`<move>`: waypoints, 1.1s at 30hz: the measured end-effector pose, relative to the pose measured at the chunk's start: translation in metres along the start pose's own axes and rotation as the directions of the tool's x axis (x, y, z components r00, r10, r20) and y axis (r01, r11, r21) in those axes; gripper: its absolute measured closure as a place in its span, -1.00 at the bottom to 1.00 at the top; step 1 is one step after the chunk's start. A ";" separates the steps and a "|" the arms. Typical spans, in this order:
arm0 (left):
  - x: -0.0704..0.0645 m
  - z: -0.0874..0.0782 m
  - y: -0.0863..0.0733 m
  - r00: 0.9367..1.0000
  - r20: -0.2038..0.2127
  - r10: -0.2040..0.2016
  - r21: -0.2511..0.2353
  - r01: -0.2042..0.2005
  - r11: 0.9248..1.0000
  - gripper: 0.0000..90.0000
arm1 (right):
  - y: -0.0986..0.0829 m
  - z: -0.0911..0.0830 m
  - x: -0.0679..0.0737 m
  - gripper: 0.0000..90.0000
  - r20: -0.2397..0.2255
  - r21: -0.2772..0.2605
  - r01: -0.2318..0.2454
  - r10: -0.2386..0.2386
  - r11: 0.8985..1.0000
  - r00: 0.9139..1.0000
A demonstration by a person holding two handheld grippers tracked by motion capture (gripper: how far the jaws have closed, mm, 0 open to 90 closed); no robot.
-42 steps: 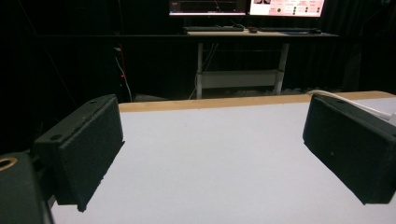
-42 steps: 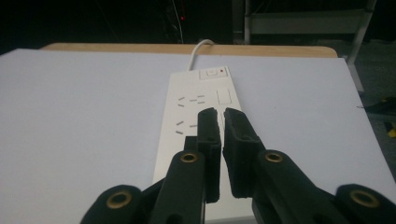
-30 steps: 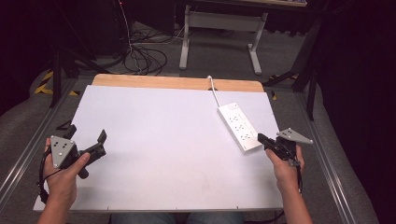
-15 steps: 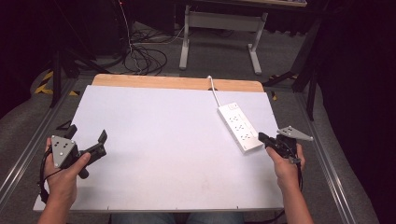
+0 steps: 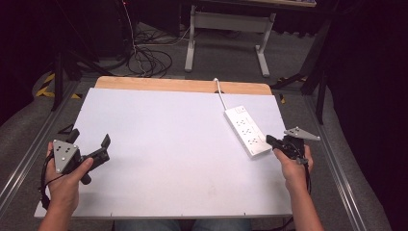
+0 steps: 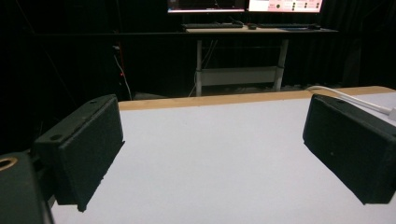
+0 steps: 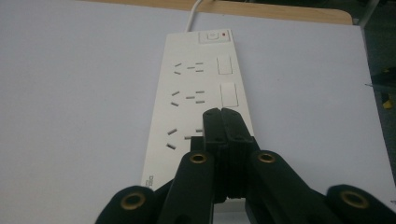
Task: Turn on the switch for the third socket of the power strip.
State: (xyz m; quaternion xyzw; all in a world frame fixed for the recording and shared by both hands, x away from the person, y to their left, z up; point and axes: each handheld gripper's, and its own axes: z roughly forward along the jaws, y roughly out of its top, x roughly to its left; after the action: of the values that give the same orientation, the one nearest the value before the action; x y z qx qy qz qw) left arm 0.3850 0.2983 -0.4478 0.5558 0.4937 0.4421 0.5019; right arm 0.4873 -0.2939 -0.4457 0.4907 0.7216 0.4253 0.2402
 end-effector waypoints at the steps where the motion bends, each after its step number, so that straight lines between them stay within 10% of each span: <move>1: 0.000 0.000 0.000 1.000 -0.001 0.000 0.000 0.000 1.000 -0.88 | 0.001 0.001 -0.001 1.00 0.001 0.005 -0.004 0.004 1.000 1.000; 33: 0.000 0.001 -0.001 1.000 0.002 0.004 0.012 -0.004 1.000 -0.87 | 0.017 0.026 0.002 1.00 0.030 0.064 0.047 -0.049 0.997 0.998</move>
State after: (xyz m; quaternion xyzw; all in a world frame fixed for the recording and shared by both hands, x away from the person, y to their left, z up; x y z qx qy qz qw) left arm 0.3860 0.2978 -0.4490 0.5601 0.4947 0.4399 0.4981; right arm 0.5147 -0.2796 -0.4447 0.4873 0.7423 0.3887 0.2459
